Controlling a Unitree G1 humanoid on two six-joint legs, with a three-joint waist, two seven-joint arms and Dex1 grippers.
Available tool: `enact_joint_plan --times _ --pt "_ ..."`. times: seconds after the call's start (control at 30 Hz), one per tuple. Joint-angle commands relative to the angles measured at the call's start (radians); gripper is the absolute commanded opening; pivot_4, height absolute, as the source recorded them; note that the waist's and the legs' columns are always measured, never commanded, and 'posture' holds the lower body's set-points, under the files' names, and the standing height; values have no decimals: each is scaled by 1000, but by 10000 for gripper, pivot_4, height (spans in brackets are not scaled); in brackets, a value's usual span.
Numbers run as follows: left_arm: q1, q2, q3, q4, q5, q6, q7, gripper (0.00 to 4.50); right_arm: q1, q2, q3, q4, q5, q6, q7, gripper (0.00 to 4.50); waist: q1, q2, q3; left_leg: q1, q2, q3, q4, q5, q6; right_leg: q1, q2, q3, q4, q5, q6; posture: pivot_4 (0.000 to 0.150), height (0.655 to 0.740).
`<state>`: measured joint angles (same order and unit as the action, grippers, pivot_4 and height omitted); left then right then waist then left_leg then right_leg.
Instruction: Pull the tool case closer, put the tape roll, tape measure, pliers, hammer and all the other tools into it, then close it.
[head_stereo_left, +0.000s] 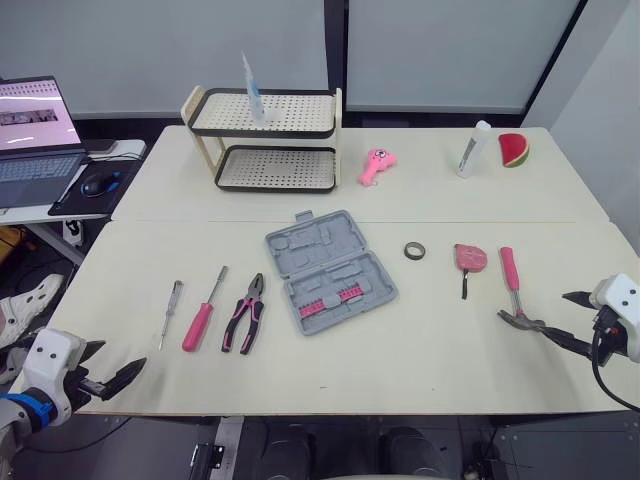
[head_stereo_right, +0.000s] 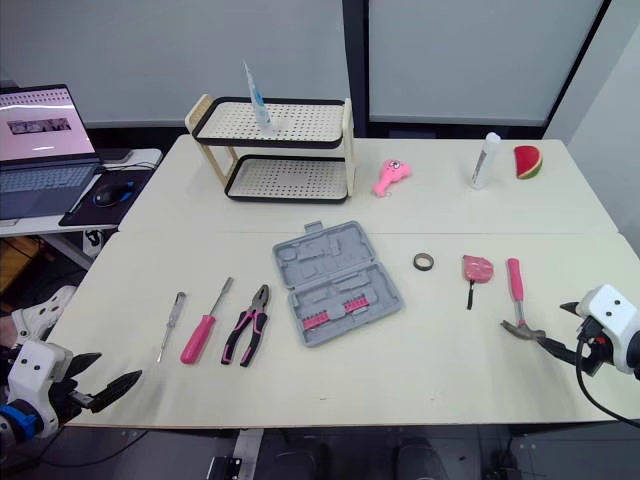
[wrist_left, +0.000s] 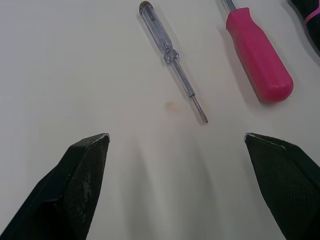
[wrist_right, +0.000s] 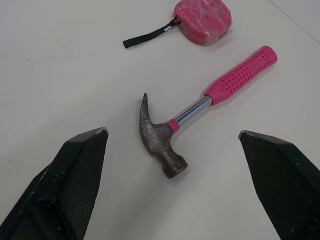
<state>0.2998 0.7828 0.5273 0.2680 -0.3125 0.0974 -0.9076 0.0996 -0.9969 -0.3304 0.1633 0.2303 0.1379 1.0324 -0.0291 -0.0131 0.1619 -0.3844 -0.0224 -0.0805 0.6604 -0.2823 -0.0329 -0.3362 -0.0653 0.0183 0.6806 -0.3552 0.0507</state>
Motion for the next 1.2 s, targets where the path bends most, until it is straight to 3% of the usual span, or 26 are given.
enact_joint_plan --times 0.03,0.33,0.4,0.53,0.73,0.9,1.07,1.2 --pt "15 6 40 -26 -15 -19 9 45000 -10 -6 -20 -15 -12 -34 -18 44657 0 0 0 0 0 0 0 0 0 0 0 0 0 0 0 1500 7290" --pt "-26 -41 -16 -275 -84 127 64 45000 -191 29 58 -161 17 72 -64 44657 0 0 0 0 0 0 0 0 0 0 0 0 1 0 0 1500 7290" --pt "-67 -54 -57 -358 -92 169 86 45000 -254 35 96 -206 24 115 -59 38981 0 0 0 0 0 0 0 0 0 0 0 0 1 0 0 1500 7290" --pt "-147 -62 -162 -461 -90 240 103 35763 -374 44 212 -292 16 220 -48 25655 2 0 0 -1 0 -1 1 0 0 0 0 0 0 0 0 1500 7290" --pt "-335 -57 -379 -422 5 296 102 16676 -625 158 478 -224 -112 276 -43 14755 -2 0 0 -1 0 -1 1 0 0 -1 2 -1 0 0 0 1500 7290" --pt "-483 -76 -496 -302 78 299 99 555 -741 250 615 -99 -214 259 -48 6796 -2 0 0 -4 0 -1 2 1 -1 -3 6 -1 0 0 0 1500 7290" --pt "-602 -123 -589 -173 150 296 106 0 -879 391 699 133 -315 203 -107 185 -4 0 0 -14 -1 -1 4 3 -6 -15 6 -1 4 0 0 1500 7290" --pt "-677 -159 -639 -100 201 293 122 0 -994 480 732 378 -383 100 -147 185 -9 0 0 -15 -1 -1 5 5 -9 -18 6 -1 10 0 0 1500 7290"
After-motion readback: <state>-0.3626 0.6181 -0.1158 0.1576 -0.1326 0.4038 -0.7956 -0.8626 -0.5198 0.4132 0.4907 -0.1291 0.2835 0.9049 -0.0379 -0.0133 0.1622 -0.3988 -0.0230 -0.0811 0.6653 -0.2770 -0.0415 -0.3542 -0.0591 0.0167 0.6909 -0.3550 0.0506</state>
